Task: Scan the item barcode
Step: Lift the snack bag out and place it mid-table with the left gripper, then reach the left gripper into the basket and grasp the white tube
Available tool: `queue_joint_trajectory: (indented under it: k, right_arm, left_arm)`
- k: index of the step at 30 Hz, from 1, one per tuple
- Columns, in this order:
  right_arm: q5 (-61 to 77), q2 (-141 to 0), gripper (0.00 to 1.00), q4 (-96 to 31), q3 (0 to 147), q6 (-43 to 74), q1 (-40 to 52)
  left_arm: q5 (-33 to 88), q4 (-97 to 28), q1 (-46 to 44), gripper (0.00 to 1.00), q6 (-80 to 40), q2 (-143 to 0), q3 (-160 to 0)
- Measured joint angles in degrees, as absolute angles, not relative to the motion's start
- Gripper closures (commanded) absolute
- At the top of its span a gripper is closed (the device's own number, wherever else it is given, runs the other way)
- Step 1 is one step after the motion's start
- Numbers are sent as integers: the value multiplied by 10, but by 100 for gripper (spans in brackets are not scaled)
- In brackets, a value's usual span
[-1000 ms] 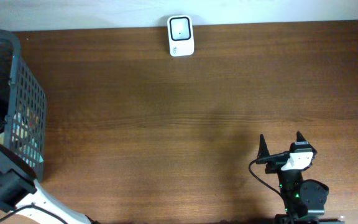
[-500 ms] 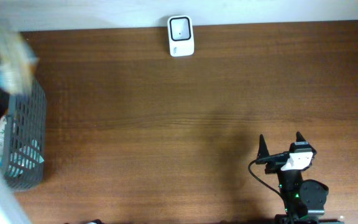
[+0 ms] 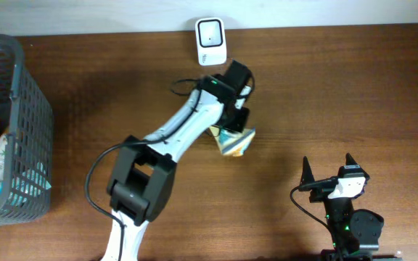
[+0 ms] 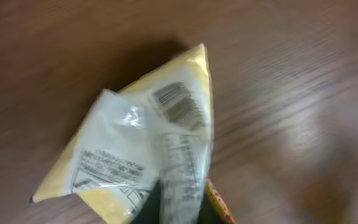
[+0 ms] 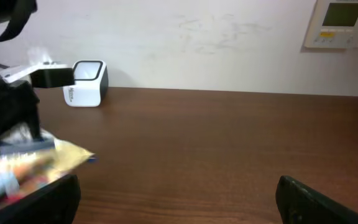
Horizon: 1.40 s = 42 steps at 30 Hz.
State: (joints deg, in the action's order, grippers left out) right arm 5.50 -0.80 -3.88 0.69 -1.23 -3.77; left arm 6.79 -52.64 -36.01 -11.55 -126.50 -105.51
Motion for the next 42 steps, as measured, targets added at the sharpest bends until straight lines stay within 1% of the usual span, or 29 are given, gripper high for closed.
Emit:
queue_joint_trajectory:
  k: [1, 2, 5, 8, 9, 10, 11, 12, 13, 14, 15, 16, 18, 20, 21, 22, 24, 27, 30, 32, 34, 37, 40, 42]
  right_arm:
    - [55, -8, 1, -39, 7, -13, -38]
    - [55, -8, 1, -39, 7, -12, -38]
    - [55, -8, 1, -39, 7, -13, -38]
    - [55, -8, 1, -39, 7, -12, -38]
    - [55, -8, 1, -39, 7, -13, -38]
    - [55, -8, 1, -39, 7, -13, -38]
    - [55, -8, 1, -39, 7, -12, -38]
    - [55, -8, 1, -39, 7, -13, -38]
    - [55, -8, 1, -39, 7, -12, -38]
    - [55, -8, 1, -39, 7, -13, -38]
    - [55, -8, 1, -39, 7, -13, -38]
    - [55, -8, 1, -39, 7, -13, -38]
    - [55, -8, 1, -39, 7, -12, -38]
    - [55, -8, 1, -39, 7, -12, -38]
    - [55, -8, 1, -39, 7, -13, -38]
    - [55, -8, 1, -39, 7, -13, -38]
    - [55, -8, 1, -39, 7, -13, -38]
    - [55, -8, 1, -39, 7, -12, -38]
    - [55, -8, 1, -39, 7, -12, -38]
    - [55, -8, 1, -39, 7, -12, -38]
    - [55, -8, 1, -39, 7, -13, -38]
    - [55, -8, 1, -39, 7, -12, -38]
    - [55, -8, 1, -39, 7, -12, -38]
    - [55, -8, 1, -39, 7, -13, -38]
  left_arm:
    - [68, -520, -370, 18, -117, -1265, -1055]
    - [61, -511, -387, 7, -117, -1265, -1055]
    - [28, -549, -391, 0, -115, -1265, -1077]
    - [7, -644, -340, 1, -103, -1256, -1244]
    - [5, -696, -320, 1, -98, -1244, -1303]
    - [2, -731, -285, 1, -94, -1235, -1385]
    - [-3, -744, -260, 1, -91, -1223, -1421]
    - [-27, -783, -199, 1, -90, -1200, -1512]
    - [-53, -801, -146, 1, -88, -1176, -1559]
    - [-69, -804, -105, 1, -88, -1158, -1581]
    - [-100, -809, -23, 1, -97, -1126, -1603]
    - [-110, -820, 28, 0, -119, -1111, -1609]
    - [-126, -866, 174, 1, -191, -1109, -1607]
    - [-135, -898, 258, 2, -246, -1128, -1575]
    - [-141, -902, 302, 2, -267, -1151, -1535]
    - [-143, -895, 324, 2, -278, -1176, -1482]
    - [-143, -833, 335, 4, -283, -1200, -1341]
    - [-140, -755, 350, 3, -265, -1197, -1203]
    - [-102, -658, 375, 1, -164, -1197, -1106]
    - [-55, -603, 389, 0, -46, -1197, -1050]
    - [-43, -557, 395, 0, 41, -1197, -1002]
    - [-44, -532, 395, 1, 109, -1196, -966]
    - [-73, -482, 398, 0, 134, -1194, -943]
    - [-84, -475, 402, 0, 151, -1196, -939]
